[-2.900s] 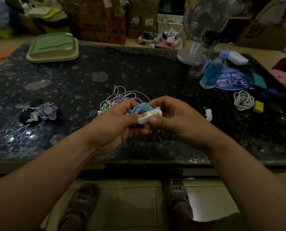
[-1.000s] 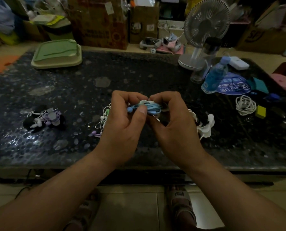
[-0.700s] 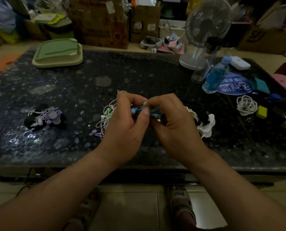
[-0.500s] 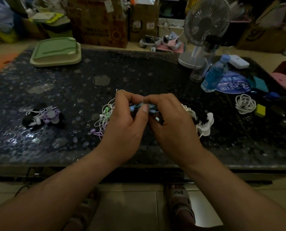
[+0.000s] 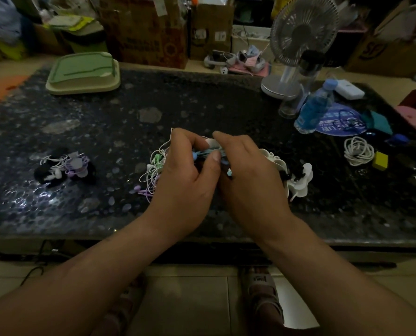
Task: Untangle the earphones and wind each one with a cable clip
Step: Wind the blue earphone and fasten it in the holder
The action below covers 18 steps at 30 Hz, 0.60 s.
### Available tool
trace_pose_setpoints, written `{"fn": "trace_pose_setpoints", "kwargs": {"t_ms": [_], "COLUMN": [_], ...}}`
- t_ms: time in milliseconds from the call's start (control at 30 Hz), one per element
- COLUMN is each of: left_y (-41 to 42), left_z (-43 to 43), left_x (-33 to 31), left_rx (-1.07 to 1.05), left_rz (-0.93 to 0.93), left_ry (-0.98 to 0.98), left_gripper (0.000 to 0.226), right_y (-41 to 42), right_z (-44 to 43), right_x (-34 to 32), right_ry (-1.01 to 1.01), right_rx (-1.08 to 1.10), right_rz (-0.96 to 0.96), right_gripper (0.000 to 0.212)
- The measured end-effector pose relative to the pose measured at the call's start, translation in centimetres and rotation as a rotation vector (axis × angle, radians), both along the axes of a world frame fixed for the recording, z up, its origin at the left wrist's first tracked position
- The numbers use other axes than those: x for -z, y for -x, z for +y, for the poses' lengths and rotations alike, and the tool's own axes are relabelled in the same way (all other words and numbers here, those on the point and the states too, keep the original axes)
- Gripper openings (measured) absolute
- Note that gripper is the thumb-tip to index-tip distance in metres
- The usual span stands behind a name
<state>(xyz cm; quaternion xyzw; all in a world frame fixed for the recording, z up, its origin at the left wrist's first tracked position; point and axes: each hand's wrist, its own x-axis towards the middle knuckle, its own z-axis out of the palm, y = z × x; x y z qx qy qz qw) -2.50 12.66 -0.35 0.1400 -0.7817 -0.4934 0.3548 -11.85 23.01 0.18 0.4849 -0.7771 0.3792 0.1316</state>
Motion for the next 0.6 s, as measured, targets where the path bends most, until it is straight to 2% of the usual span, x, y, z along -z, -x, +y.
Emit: {"fn": "trace_pose_setpoints", "kwargs": {"t_ms": [133, 267, 600], "left_y": [0.09, 0.18, 0.05], "left_z": [-0.01, 0.04, 0.47], "left_x": [0.26, 0.31, -0.04], "left_rx": [0.055, 0.059, 0.047], "left_rz": [0.000, -0.005, -0.072], "left_ry": [-0.004, 0.018, -0.026], "left_gripper": [0.020, 0.019, 0.017], "right_y": [0.16, 0.12, -0.44], "right_z": [0.22, 0.43, 0.53], "right_x": [-0.22, -0.10, -0.49], "right_ry": [0.023, 0.045, 0.110], "right_rx": [-0.021, -0.059, -0.044], "right_rz": [-0.174, -0.163, -0.392], "right_gripper": [0.036, 0.035, 0.025]}}
